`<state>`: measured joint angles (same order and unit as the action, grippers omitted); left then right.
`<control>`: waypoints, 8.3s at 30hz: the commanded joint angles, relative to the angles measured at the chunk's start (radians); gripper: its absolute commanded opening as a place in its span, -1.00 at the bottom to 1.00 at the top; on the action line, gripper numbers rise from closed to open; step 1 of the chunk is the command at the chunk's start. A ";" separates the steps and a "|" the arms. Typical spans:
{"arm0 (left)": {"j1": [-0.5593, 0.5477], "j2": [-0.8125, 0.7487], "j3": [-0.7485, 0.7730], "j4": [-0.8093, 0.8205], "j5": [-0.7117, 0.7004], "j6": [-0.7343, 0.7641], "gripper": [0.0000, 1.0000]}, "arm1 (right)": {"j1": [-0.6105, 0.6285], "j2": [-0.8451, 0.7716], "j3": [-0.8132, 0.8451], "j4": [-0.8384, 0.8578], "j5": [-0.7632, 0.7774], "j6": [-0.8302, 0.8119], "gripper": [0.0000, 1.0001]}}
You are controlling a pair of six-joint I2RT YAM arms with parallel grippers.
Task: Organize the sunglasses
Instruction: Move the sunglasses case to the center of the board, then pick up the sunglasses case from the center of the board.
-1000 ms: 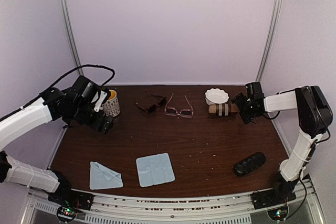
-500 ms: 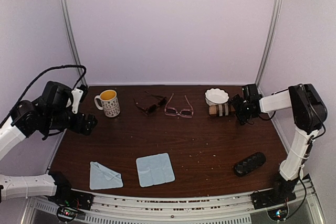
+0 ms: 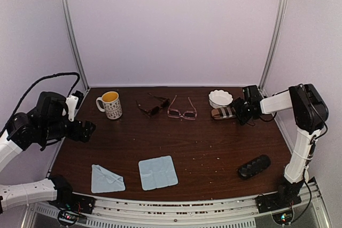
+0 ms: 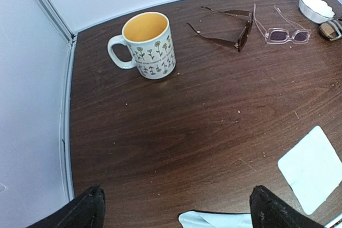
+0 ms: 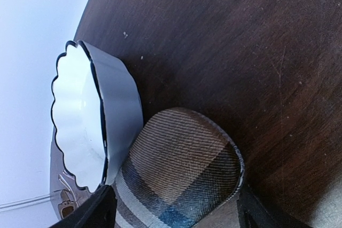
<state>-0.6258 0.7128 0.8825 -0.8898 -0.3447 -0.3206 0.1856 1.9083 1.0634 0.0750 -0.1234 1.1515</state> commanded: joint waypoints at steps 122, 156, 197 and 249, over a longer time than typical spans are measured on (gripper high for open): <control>-0.005 -0.185 -0.047 0.095 0.040 0.038 0.96 | 0.341 0.427 0.877 -1.170 0.495 -0.139 0.74; -0.005 -0.177 -0.048 0.095 0.038 0.038 0.96 | 0.261 0.330 0.722 -1.017 0.461 -0.376 0.74; -0.005 -0.176 -0.048 0.097 0.055 0.041 0.96 | 0.729 -0.186 -0.062 -0.695 0.282 -0.432 0.98; -0.005 -0.178 -0.050 0.094 0.051 0.039 0.96 | 0.590 -0.261 -0.139 -0.544 0.187 -0.450 0.67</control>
<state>-0.6258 0.5358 0.8394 -0.8371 -0.2958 -0.2893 0.7906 1.6905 0.9409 -0.4896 0.0719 0.7055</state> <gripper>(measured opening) 0.977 0.851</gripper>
